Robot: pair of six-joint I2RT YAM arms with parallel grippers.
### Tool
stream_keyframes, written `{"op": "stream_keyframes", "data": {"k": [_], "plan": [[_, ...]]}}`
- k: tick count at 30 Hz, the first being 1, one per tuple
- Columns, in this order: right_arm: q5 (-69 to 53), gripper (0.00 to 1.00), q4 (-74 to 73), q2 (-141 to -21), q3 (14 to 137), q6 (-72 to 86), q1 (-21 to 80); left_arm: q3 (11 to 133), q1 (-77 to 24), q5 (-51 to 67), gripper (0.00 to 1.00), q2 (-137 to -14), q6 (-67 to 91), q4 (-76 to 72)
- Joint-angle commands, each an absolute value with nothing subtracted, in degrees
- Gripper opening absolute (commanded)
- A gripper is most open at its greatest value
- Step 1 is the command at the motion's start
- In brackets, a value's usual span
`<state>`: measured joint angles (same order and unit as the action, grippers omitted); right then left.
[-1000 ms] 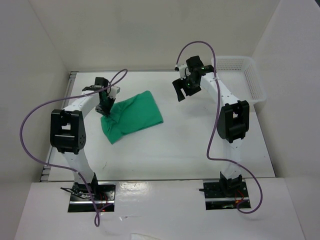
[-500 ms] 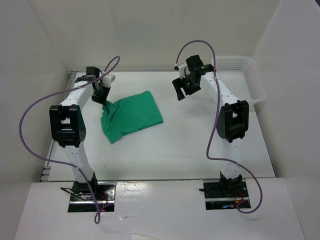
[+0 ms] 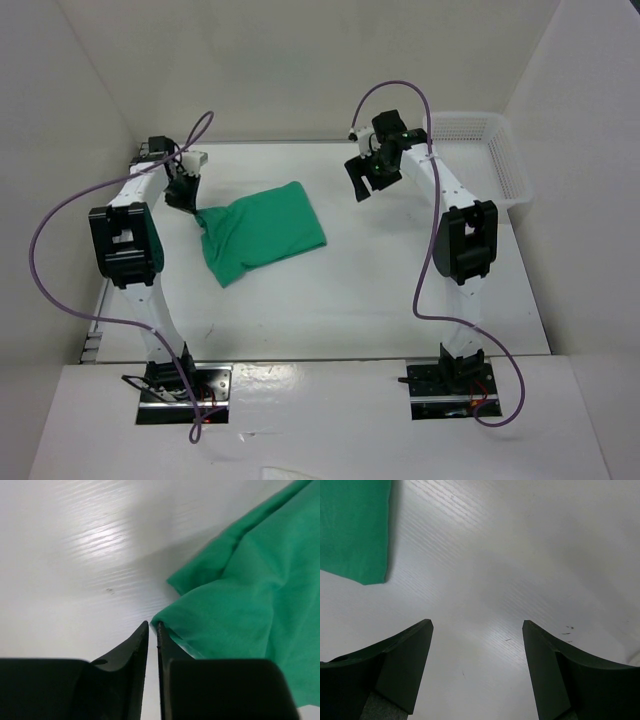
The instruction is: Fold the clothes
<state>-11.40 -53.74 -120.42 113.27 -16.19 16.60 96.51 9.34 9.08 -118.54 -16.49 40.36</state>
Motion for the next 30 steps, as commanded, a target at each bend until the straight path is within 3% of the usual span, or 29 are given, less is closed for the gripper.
{"op": "stream_keyframes", "data": {"k": [1, 4, 12, 14, 18, 23, 30], "plan": [[-11.4, 0.8, -55.5, -121.0, 116.4, -16.8, 16.3, 98.0, 11.1, 11.0, 0.2, -118.5, -18.3, 40.5], [-11.4, 0.8, -56.2, -122.3, 118.0, -16.8, 16.3, 97.5, 11.7, 11.0, 0.31, -118.5, -18.3, 40.0], [-10.4, 0.8, -56.7, -122.8, 118.6, -17.3, 18.5, 99.9, 12.7, 15.5, 0.48, -120.4, -17.7, 41.0], [-10.4, 0.8, -56.7, -122.8, 118.6, -17.3, 18.5, 99.4, 12.7, 17.1, 0.6, -118.8, -17.1, 42.1], [-10.4, 0.8, -56.7, -122.3, 117.9, -17.3, 19.1, 97.5, 13.3, 20.6, 0.75, -116.7, -14.7, 42.9], [-10.9, 0.8, -56.7, -122.8, 117.9, -17.3, 19.1, 98.1, 15.0, 28.0, 0.77, -115.6, -10.5, 46.7], [-10.9, 0.8, -56.7, -122.8, 117.9, -17.3, 19.1, 98.1, 15.6, 31.4, 0.68, -116.1, -8.1, 50.7]]}}
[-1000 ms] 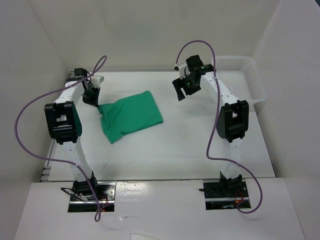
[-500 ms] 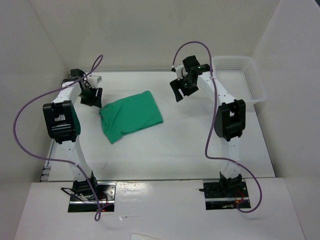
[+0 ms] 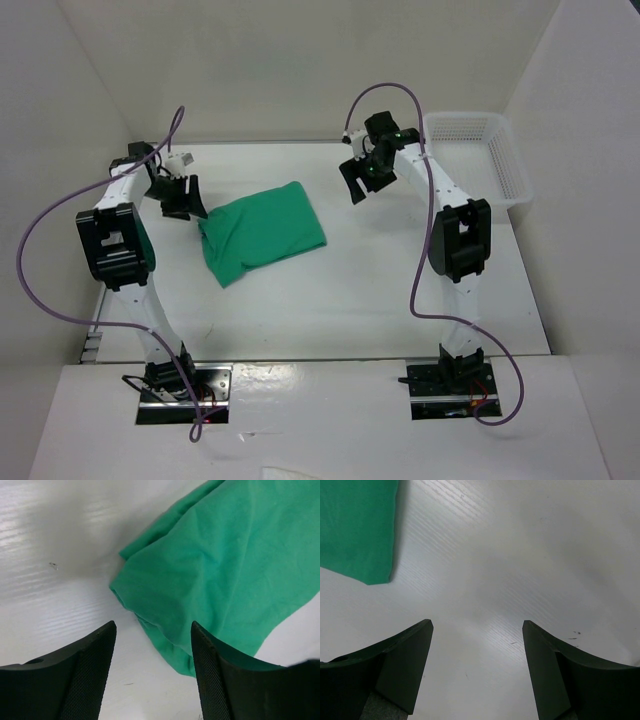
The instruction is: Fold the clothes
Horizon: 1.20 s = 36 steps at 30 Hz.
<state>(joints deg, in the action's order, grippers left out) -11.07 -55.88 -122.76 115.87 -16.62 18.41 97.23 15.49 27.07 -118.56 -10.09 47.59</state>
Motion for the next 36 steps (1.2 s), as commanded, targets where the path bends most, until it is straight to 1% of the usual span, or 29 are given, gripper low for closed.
{"op": "stream_keyframes", "data": {"k": [1, 6, 12, 17, 24, 27, 28, 30, 32, 34, 36], "plan": [[-10.9, 0.8, -56.7, -122.8, 117.9, -17.3, 19.1, 98.1, 15.6, 31.4, 0.68, -116.7, -8.1, 50.7], [-10.9, 0.8, -56.7, -123.3, 117.9, -17.3, 19.1, 98.1, 16.1, 32.0, 0.63, -118.5, -6.2, 51.9], [-10.9, 0.8, -56.7, -123.3, 117.9, -17.3, 19.6, 98.1, 16.1, 32.5, 0.63, -120.9, -5.2, 53.1], [-10.9, 0.8, -56.7, -123.3, 117.4, -17.3, 19.6, 98.1, 16.6, 30.6, 0.63, -122.1, -4.0, 53.6], [-10.4, 0.8, -56.7, -123.8, 117.9, -17.3, 20.6, 98.7, 18.5, 35.4, 0.62, -123.7, -3.4, 53.6], [-9.8, 0.8, -56.7, -123.8, 117.9, -17.3, 21.2, 99.2, 18.5, 37.4, 0.57, -125.2, -3.4, 54.1], [-9.8, 0.8, -56.7, -123.8, 117.9, -17.3, 21.2, 99.2, 18.5, 37.4, 0.57, -125.9, -3.4, 54.1], [-9.3, 0.8, -56.7, -123.8, 117.9, -17.8, 21.2, 99.8, 18.5, 38.2, 0.51, -126.5, -3.4, 54.1], [-9.3, 0.8, -56.7, -123.8, 117.9, -17.8, 21.2, 100.3, 18.5, 40.4, 0.49, -126.5, -4.0, 54.1], [-8.8, 0.8, -56.7, -123.8, 117.9, -17.8, 21.2, 100.8, 19.1, 42.4, 0.45, -127.0, -4.0, 54.1], [-8.8, 0.8, -56.7, -123.8, 117.4, -17.8, 21.2, 100.8, 19.1, 43.9, 0.43, -127.0, -4.7, 54.7]]}}
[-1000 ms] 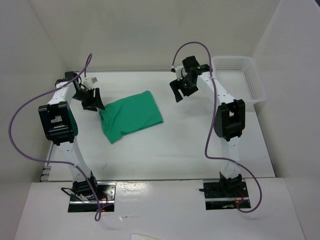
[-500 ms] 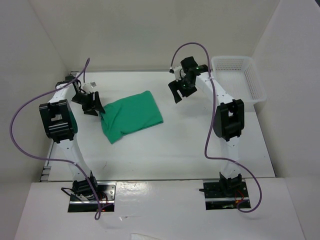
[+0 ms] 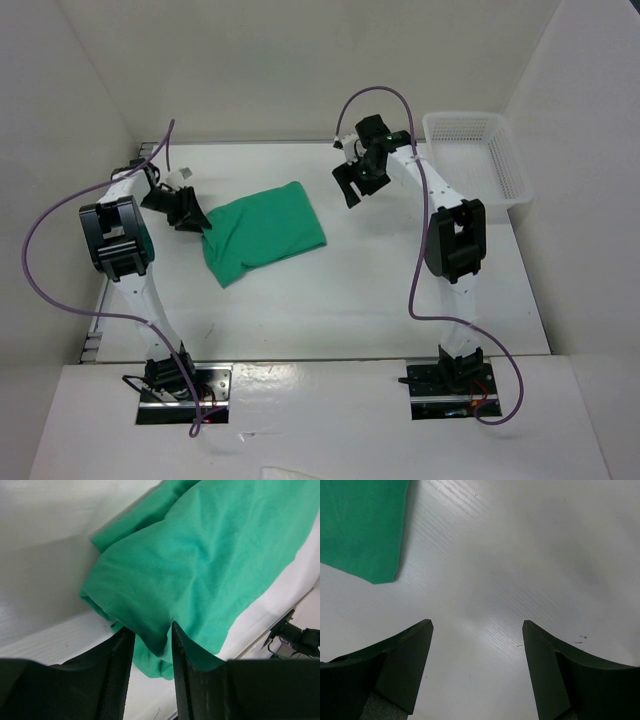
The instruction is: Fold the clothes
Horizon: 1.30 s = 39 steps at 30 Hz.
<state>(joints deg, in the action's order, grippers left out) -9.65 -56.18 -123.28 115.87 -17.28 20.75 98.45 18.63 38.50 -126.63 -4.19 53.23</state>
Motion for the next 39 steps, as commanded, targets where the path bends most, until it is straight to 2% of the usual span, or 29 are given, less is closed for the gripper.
{"op": "stream_keyframes", "data": {"k": [1, 18, 33, 37, 39], "plan": [[-8.8, 0.8, -56.7, -123.8, 117.4, -17.8, 21.2, 100.8, 19.6, 43.9, 0.42, -127.0, -5.3, 54.7], [-8.8, 0.79, -56.7, -123.8, 117.4, -17.8, 22.3, 104.6, 23.2, 43.2, 0.13, -128.1, -7.0, 55.7], [-8.3, 0.79, -56.7, -123.8, 117.4, -17.8, 22.3, 108.5, 23.2, 38.5, 0.12, -132.4, -8.6, 54.6], [-8.3, 0.79, -56.7, -123.8, 117.4, -17.8, 23.4, 113.8, 23.2, 36.7, 0.12, -134.9, -8.6, 54.6], [-8.3, 0.79, -57.2, -123.8, 117.9, -17.8, 23.4, 115.8, 23.2, 36.7, 0.18, -136.6, -9.2, 55.7]]}}
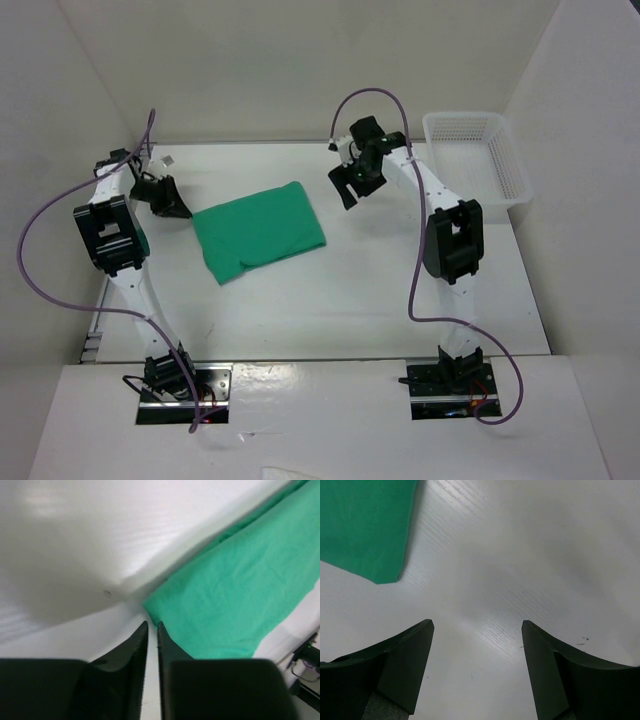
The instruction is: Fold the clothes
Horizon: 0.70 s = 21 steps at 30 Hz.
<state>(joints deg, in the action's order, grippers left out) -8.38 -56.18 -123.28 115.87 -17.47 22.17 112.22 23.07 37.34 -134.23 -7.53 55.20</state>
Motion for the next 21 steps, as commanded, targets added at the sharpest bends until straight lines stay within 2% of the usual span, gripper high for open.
{"op": "stream_keyframes", "data": {"k": [1, 2, 5, 7, 14, 21], "plan": [[-8.3, 0.79, -57.2, -123.8, 117.9, -18.4, 24.1, 117.1, 23.2, 36.7, 0.24, -136.6, -9.2, 56.2], [-8.3, 0.79, -57.2, -123.8, 117.9, -18.4, 24.1, 117.1, 23.2, 36.7, 0.42, -137.1, -9.2, 56.2], [-8.3, 0.79, -57.2, -123.8, 117.9, -18.4, 24.6, 117.7, 23.2, 35.9, 0.74, -137.1, -9.2, 56.2], [-8.3, 0.79, -57.2, -123.8, 117.9, -18.4, 24.6, 117.7, 23.2, 35.9, 0.78, -135.0, -10.6, 57.9], [-8.9, 0.79, -55.7, -123.3, 115.9, -18.4, 24.6, 105.8, 23.2, 35.9, 0.76, -124.9, -19.8, 69.9], [-14.1, 0.79, -54.2, -126.5, 116.9, -14.8, 24.6, 91.6, 23.7, 35.2, 0.74, -116.2, -21.9, 68.0]]}}
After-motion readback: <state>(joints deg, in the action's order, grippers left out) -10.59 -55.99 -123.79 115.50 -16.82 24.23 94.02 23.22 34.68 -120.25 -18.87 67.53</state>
